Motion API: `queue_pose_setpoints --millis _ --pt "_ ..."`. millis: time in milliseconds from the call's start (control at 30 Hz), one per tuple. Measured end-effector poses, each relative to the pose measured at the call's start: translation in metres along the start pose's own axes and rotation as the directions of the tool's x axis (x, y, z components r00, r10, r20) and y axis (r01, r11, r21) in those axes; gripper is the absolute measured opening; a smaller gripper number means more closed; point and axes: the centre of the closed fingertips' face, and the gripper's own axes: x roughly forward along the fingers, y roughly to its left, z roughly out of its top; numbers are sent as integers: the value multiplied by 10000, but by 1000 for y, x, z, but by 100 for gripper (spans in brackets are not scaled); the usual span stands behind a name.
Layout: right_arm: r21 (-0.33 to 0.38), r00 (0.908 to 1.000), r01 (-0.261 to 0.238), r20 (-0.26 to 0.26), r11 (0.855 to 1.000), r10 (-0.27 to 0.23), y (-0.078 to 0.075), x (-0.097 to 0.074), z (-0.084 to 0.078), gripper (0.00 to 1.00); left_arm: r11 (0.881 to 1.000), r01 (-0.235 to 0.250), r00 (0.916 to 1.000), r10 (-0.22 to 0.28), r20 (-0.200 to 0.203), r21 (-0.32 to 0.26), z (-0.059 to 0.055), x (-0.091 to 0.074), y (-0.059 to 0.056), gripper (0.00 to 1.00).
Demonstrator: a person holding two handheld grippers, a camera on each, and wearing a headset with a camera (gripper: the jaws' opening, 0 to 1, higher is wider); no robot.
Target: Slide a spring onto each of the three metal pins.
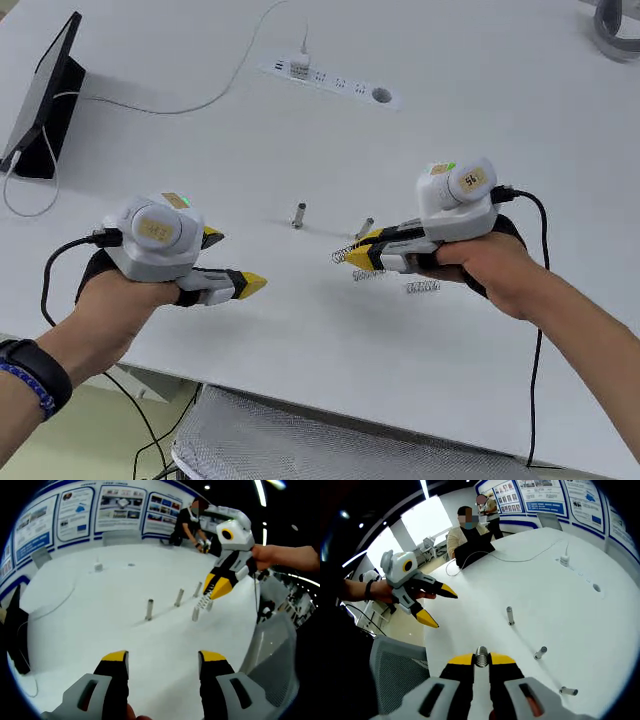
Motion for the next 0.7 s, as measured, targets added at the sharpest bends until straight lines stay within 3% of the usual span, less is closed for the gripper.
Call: queue_pose_setpoints --millis 300,700 --pt "-246 9996 158 -243 9996 -164 -16 10 15 12 9995 -72 9989 86 468 -301 13 -7 6 63" --pt "-446 9972 424 -590 9981 -450 -30 20 33 12 9981 -350 9976 379 586 -501 19 -7 20 67"
